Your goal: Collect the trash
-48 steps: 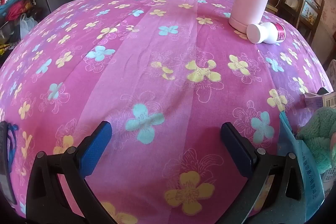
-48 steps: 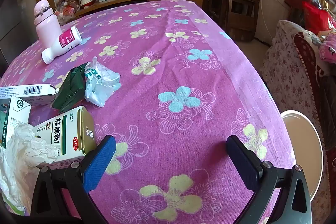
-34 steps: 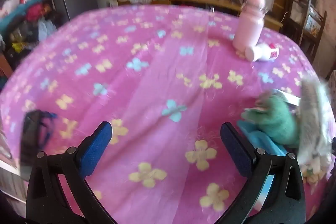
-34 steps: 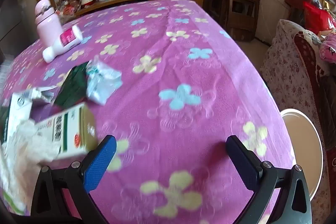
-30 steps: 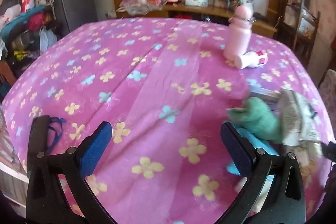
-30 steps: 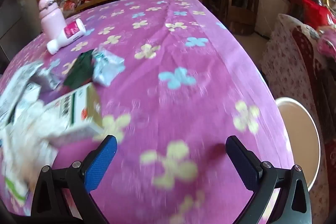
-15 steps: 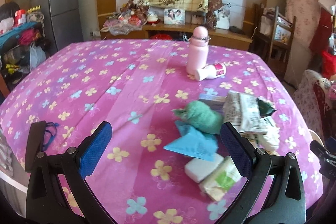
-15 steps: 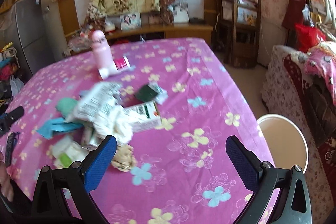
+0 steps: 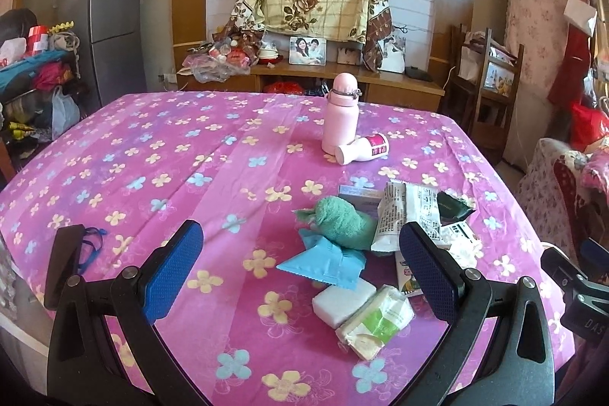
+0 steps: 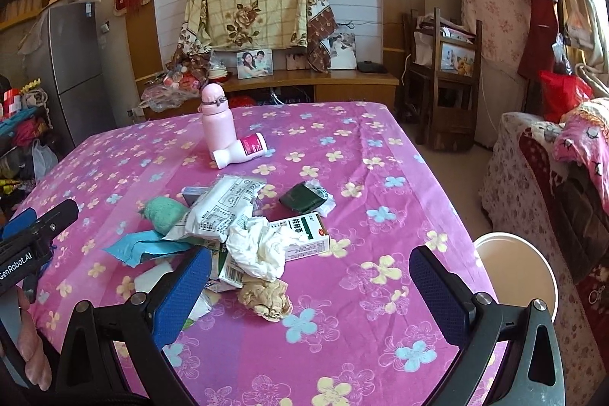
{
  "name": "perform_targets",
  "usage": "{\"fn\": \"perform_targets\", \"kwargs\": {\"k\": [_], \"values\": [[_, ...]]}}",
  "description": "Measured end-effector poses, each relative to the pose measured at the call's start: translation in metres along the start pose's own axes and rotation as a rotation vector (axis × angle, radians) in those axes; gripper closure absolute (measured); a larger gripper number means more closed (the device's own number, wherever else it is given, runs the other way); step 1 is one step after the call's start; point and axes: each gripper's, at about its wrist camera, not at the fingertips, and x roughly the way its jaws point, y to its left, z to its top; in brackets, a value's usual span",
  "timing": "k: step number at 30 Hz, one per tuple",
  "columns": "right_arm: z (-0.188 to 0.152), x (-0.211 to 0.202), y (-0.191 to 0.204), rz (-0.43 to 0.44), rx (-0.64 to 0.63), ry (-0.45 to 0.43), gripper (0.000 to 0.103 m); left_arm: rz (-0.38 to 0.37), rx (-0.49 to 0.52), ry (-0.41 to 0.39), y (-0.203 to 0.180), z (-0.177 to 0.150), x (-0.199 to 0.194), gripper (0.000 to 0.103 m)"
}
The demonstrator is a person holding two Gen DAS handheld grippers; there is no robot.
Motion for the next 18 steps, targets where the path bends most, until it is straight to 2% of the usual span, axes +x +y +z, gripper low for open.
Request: {"fn": "perform_targets", "kwargs": {"k": [8, 18], "values": [[0.0020, -0.0046, 0.0025, -0.004, 0.003, -0.029, 0.000, 0.007, 0.000, -0.015, -0.0007, 0.0003, -0.0035, 0.000], [0.0020, -0.0050, 0.0031, -0.013, -0.003, -0.031, 0.000, -0.021, 0.003, -0.016, -0.0063, -0.0018, -0.0044, 0.000]]}}
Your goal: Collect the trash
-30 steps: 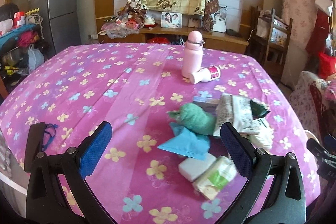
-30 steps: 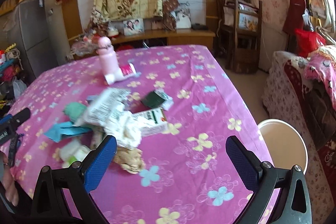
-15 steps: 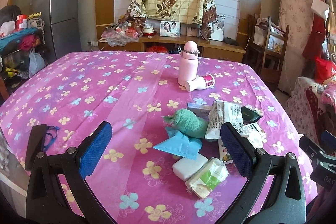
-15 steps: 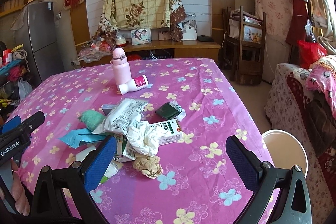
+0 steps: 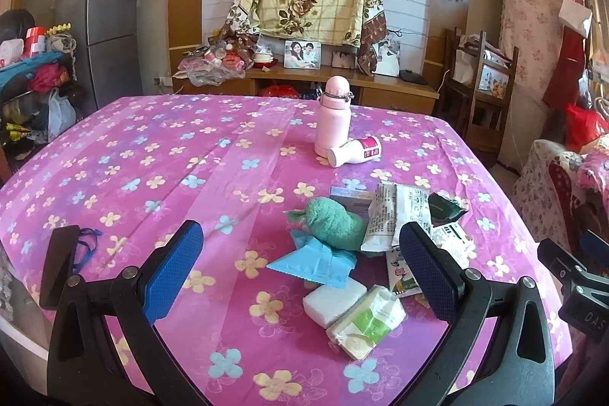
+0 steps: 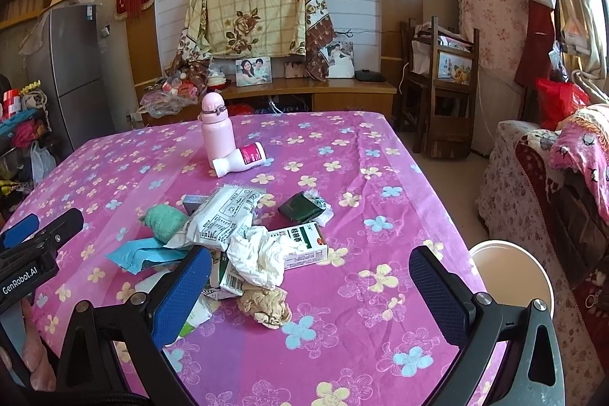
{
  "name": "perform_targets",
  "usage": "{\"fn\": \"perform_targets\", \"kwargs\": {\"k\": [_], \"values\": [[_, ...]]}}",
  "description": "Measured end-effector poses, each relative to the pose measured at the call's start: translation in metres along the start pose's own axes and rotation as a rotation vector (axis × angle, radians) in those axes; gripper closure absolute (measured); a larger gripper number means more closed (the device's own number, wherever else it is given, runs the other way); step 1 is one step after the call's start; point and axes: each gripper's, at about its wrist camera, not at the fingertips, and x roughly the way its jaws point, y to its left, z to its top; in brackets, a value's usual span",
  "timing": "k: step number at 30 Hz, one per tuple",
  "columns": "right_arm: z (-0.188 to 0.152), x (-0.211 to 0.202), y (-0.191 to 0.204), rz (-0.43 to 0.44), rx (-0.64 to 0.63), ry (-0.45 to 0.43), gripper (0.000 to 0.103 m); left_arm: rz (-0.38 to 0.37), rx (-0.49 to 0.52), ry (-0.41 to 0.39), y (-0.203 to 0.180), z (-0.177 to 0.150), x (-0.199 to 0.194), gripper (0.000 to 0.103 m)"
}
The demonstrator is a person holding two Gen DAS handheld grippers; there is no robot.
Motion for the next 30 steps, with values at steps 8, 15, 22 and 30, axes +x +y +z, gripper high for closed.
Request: {"fn": "perform_targets", "kwargs": {"k": [8, 15, 22, 30], "values": [[0.0013, 0.0019, -0.0016, 0.000, 0.004, 0.001, 0.000, -0.018, -0.011, 0.006, 0.0012, -0.0023, 0.0046, 0.000], [0.0017, 0.0048, -0.0012, 0.000, 0.003, 0.007, 0.000, -0.025, -0.008, 0.012, -0.0016, -0.0046, 0.0088, 0.000], [0.0017, 0.0073, -0.0009, 0.008, 0.007, 0.006, 0.000, -0.026, -0.006, 0.010, -0.0020, -0.0045, 0.0089, 0.000], [0.0016, 0.0087, -0.0005, 0.007, 0.006, 0.008, 0.000, -0.026, -0.005, 0.008, -0.0031, -0.0046, 0.0094, 0.000]]}}
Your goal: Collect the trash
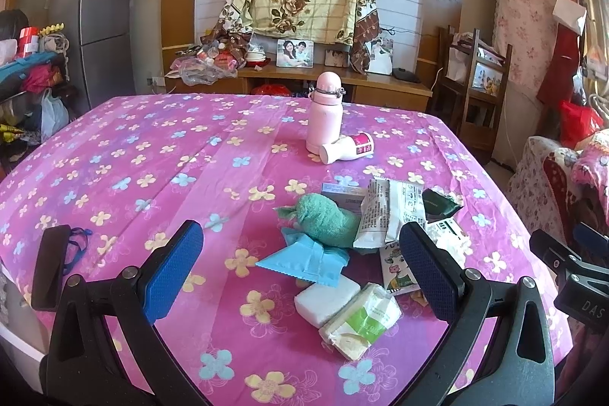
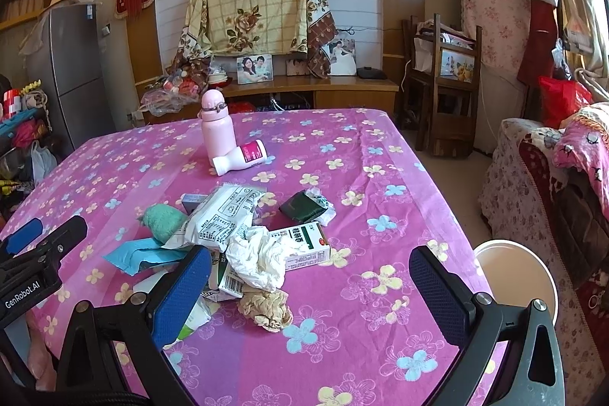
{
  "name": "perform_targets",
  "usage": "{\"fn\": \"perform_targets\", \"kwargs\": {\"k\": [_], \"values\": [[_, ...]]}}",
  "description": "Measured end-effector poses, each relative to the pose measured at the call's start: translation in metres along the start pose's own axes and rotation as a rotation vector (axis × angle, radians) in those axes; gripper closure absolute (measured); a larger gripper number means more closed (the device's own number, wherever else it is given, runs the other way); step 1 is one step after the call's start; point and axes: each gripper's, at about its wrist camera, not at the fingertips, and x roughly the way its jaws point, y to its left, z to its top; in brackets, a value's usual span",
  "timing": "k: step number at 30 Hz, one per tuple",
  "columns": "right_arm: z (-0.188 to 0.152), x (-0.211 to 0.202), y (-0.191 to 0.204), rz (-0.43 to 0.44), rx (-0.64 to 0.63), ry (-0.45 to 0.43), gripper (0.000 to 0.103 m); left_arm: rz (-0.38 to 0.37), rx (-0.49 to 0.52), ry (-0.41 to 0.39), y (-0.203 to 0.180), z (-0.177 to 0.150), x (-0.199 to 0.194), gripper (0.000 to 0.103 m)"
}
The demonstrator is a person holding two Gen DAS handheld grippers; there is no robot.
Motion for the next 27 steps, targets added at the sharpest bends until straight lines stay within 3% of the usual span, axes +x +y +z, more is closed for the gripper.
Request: {"fn": "perform_targets", "kwargs": {"k": [27], "values": [[-0.0014, 0.0022, -0.0001, 0.000, -0.006, 0.001, 0.000, 0.003, 0.001, 0.008, 0.0008, -0.0018, 0.0027, 0.000]]}}
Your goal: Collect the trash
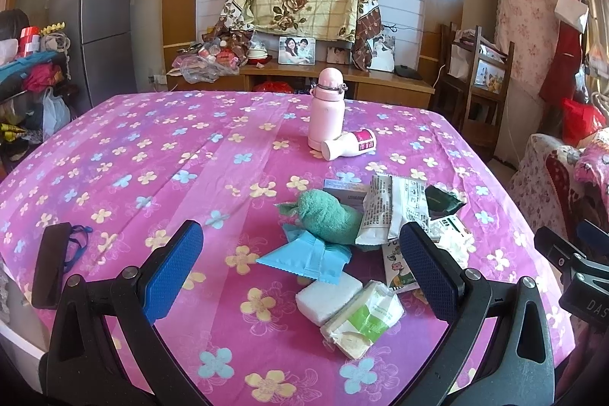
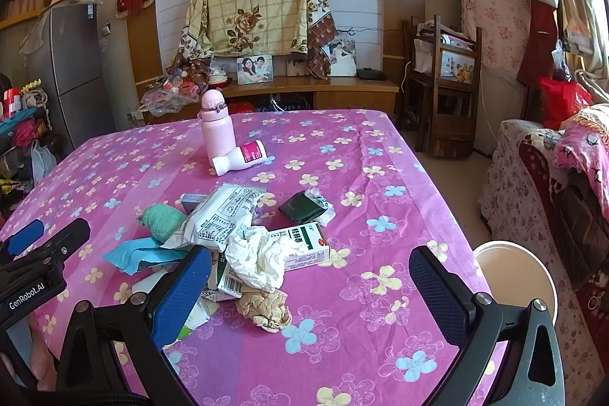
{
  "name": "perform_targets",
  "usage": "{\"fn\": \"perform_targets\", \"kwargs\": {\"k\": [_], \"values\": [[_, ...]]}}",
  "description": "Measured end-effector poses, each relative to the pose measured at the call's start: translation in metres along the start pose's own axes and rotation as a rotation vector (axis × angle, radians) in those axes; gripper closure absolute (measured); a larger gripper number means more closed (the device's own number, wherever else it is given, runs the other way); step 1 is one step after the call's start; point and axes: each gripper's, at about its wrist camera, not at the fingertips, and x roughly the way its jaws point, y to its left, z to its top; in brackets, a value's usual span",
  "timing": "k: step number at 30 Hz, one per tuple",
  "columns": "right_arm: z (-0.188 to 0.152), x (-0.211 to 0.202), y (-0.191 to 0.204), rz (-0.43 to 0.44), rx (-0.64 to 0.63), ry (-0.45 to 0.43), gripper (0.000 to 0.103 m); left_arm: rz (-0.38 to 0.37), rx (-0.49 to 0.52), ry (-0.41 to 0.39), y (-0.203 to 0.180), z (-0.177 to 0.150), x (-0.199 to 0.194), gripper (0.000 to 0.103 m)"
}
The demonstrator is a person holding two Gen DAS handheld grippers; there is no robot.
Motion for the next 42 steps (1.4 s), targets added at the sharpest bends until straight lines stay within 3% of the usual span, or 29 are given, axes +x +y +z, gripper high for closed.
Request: {"fn": "perform_targets", "kwargs": {"k": [20, 42], "values": [[-0.003, -0.001, 0.006, -0.009, -0.041, -0.004, 0.000, 0.010, -0.006, 0.016, 0.012, -0.004, 0.004, 0.000], [-0.012, 0.024, -0.005, -0.008, -0.031, 0.108, 0.000, 0.007, 0.024, 0.083, 0.011, -0.012, 0.027, 0.000]]}}
